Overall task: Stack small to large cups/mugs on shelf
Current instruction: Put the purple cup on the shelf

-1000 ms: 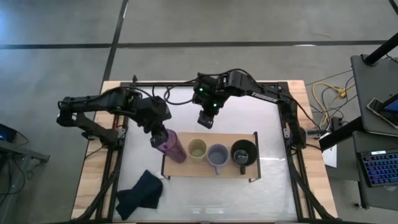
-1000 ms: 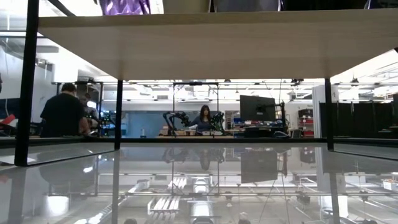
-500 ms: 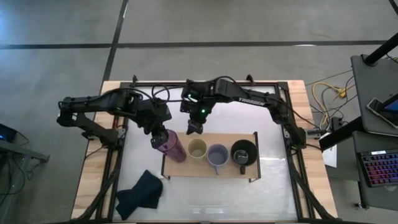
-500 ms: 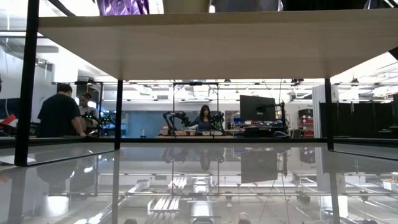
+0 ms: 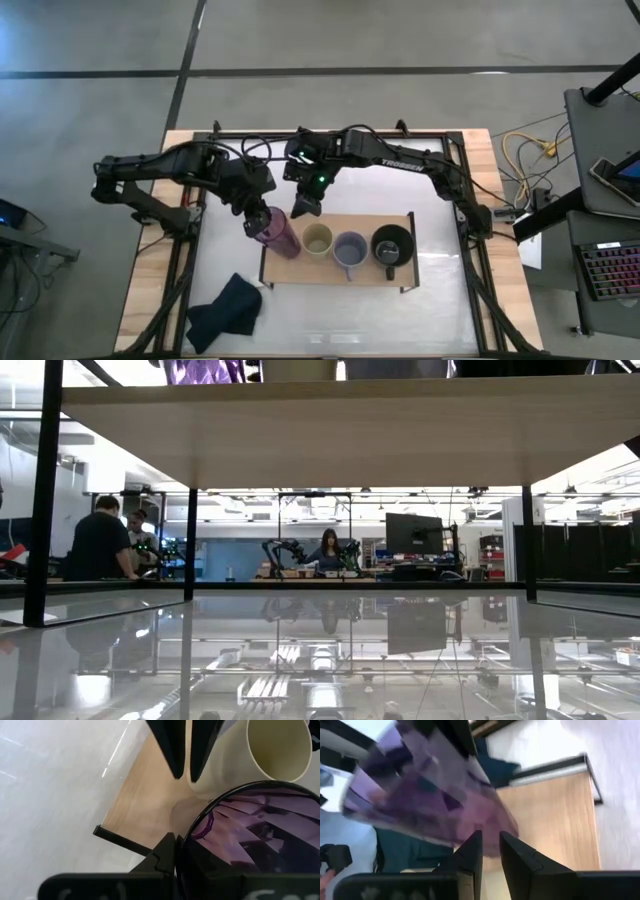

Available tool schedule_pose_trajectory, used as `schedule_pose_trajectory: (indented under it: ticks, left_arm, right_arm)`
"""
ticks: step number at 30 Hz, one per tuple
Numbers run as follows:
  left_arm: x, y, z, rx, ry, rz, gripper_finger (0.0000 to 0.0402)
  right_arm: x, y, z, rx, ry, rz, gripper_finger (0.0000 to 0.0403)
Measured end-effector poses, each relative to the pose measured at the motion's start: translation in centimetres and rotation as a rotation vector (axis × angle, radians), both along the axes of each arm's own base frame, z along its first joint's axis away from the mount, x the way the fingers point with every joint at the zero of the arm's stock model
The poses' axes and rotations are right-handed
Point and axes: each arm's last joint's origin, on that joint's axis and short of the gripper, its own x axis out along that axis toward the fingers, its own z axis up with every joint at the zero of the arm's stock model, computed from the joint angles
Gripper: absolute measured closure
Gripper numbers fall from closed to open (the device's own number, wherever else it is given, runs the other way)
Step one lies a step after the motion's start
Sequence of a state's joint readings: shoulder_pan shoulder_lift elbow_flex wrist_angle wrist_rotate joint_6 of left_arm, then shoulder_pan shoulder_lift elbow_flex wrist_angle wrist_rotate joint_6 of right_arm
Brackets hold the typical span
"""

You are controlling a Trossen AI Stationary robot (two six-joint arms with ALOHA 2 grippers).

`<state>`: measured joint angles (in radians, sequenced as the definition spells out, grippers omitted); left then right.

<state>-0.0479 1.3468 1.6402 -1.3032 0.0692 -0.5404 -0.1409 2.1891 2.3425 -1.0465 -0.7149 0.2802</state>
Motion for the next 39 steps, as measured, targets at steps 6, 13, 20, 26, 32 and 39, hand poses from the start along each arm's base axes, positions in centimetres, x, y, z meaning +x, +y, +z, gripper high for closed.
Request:
schedule_pose_trajectory:
  ticks: [6,13,20,26,32,39]
  left_arm:
    - [-0.2,0.0,0.0,-0.001,0.009,0.003,0.0402]
    - [-0.2,0.0,-0.2,-0.014,0.030,0.026,0.0402]
    - [-0.2,0.1,-0.2,0.005,0.023,0.039,0.0402]
    - [-0.2,0.1,-0.2,-0.006,0.023,0.061,0.0402]
    - [-0.2,0.1,-0.1,-0.009,0.021,0.061,0.0402]
    - [-0.2,0.1,-0.1,-0.014,0.020,0.061,0.0379]
  right_arm:
    - [0.5,0.7,0.4,0.016,-0.045,0.001,0.0344]
    - [0.5,1.2,0.3,0.015,-0.041,0.011,0.0344]
    - [0.3,1.2,0.1,0.014,-0.012,0.013,0.0344]
    - [0.1,1.3,-0.1,0.004,0.005,0.022,0.0344]
    - [0.1,1.3,-0.1,0.003,0.004,0.022,0.0344]
    - [0.1,1.3,-0.1,0.002,0.002,0.023,0.0344]
